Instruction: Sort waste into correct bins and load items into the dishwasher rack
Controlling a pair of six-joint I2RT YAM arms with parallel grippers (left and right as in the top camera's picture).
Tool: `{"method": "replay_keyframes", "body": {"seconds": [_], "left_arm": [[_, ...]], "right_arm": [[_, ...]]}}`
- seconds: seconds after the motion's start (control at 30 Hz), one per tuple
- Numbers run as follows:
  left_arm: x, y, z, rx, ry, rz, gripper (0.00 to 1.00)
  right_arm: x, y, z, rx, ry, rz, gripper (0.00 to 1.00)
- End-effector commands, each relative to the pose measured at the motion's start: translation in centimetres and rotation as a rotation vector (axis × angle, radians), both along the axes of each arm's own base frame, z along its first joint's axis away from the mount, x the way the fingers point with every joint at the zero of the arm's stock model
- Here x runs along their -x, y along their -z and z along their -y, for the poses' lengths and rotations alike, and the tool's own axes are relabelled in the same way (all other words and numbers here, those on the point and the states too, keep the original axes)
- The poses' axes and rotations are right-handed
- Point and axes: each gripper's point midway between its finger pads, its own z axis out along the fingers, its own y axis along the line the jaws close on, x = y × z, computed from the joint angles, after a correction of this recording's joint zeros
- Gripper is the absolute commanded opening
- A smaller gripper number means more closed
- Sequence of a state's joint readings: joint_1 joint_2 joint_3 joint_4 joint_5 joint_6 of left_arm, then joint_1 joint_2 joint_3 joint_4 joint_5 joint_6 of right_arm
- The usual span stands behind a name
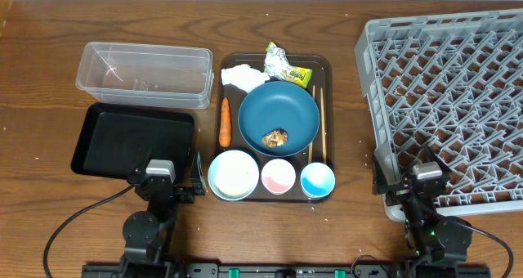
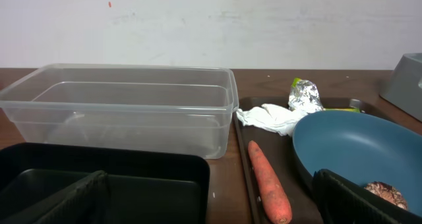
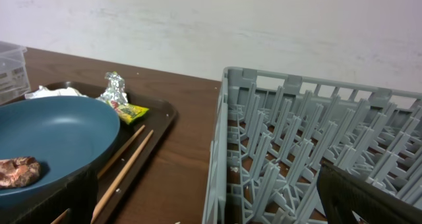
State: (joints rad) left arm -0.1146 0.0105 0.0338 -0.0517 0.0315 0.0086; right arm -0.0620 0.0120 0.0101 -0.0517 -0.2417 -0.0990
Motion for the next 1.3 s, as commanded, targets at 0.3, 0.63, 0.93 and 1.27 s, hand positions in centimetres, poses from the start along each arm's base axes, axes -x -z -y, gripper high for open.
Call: {"method": "replay_keyframes", "body": {"seconds": [0.3,0.63,0.93,1.27], "left_arm": [[2.2,2.7,3.7,0.277,0.186,-0.232,0.98],[2.2,2.7,3.7,0.277,0.186,-0.232,0.98],[2.0,2.7,3.2,0.242,0.160,-0.221,0.98],[1.9,-1.9,5.0,0.327,0.281,-0.069,0.98]], "right_arm": [[1.0,-0.1,-4.3,0.010,-0.209,0.013,0.99],[1.0,-0.1,-4.3,0.010,-0.209,0.013,0.99],[1.1,-0.2,-4.5,0.007,-0.222,0.017,0.99],[1.6,-2.1,-5.6,-0.060,-0.291,0.074,0.99]]}}
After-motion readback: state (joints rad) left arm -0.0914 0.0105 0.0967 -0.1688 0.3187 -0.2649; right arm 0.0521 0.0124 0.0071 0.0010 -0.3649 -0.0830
